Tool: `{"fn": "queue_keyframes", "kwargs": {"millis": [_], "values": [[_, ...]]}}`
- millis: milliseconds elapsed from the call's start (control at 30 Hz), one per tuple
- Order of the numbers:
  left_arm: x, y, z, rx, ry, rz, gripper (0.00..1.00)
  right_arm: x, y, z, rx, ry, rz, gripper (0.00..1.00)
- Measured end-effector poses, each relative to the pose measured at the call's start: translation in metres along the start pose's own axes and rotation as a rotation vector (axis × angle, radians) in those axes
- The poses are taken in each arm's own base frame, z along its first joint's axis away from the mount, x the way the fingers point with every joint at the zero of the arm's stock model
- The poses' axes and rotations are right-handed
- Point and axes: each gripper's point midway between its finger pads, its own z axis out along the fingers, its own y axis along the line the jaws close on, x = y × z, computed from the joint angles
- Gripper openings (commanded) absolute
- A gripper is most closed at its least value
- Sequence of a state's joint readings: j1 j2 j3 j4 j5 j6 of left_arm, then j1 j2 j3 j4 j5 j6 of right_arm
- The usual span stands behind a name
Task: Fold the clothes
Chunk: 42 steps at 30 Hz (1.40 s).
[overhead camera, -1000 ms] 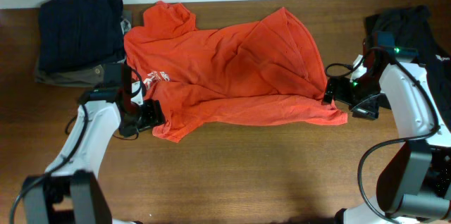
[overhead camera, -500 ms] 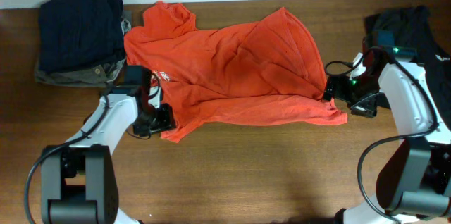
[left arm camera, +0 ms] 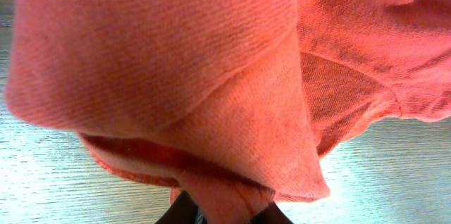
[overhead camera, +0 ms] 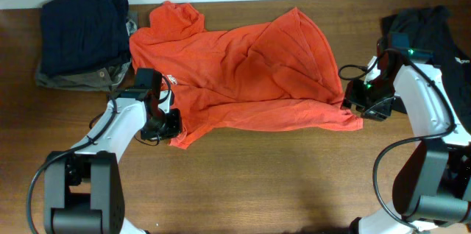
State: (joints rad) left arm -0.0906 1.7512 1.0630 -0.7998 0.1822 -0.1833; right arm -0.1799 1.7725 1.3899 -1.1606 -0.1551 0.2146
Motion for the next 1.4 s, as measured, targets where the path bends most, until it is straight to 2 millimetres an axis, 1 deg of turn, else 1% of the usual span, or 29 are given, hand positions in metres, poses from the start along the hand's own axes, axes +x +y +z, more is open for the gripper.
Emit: {"fn": "queue_keyframes", "kwargs": {"millis": [133,167,200,267,333,467,633,800,1033,1133,1400], "values": [[0.000,0.000,0.000,0.000,0.000,0.000,0.15,-0.006,0.002,0.000,-0.006,-0.025,-0.003,0.37],[0.000,0.000,0.000,0.000,0.000,0.000,0.15,-0.008,0.002,0.000,-0.007,-0.031,-0.006,0.37],[0.000,0.000,0.000,0.000,0.000,0.000,0.15,-0.009,0.002,0.000,-0.008,-0.033,-0.005,0.38],[0.000,0.000,0.000,0.000,0.000,0.000,0.15,-0.008,0.001,0.003,-0.005,-0.024,0.002,0.49],[0.000,0.000,0.000,0.000,0.001,0.000,0.16,-0.008,0.000,0.009,0.001,-0.006,0.021,0.52],[0.001,0.000,0.000,-0.001,0.003,-0.001,0.17,-0.004,-0.006,0.023,0.029,0.032,0.053,0.52],[0.001,0.000,0.000,-0.001,0.006,-0.001,0.17,0.007,-0.023,0.039,0.109,0.067,0.131,0.52],[0.002,0.000,0.000,-0.001,0.006,-0.001,0.17,0.005,-0.032,0.040,0.143,0.053,0.206,0.52],[0.002,0.000,0.000,-0.001,0.006,-0.001,0.18,0.001,-0.052,0.037,0.161,0.039,0.309,0.52],[0.001,0.000,0.000,-0.001,0.006,-0.001,0.18,0.002,-0.054,0.037,0.161,0.040,0.325,0.52],[0.002,0.000,0.000,-0.001,0.007,-0.001,0.18,0.005,-0.058,0.057,0.155,0.028,0.332,0.52]]}}
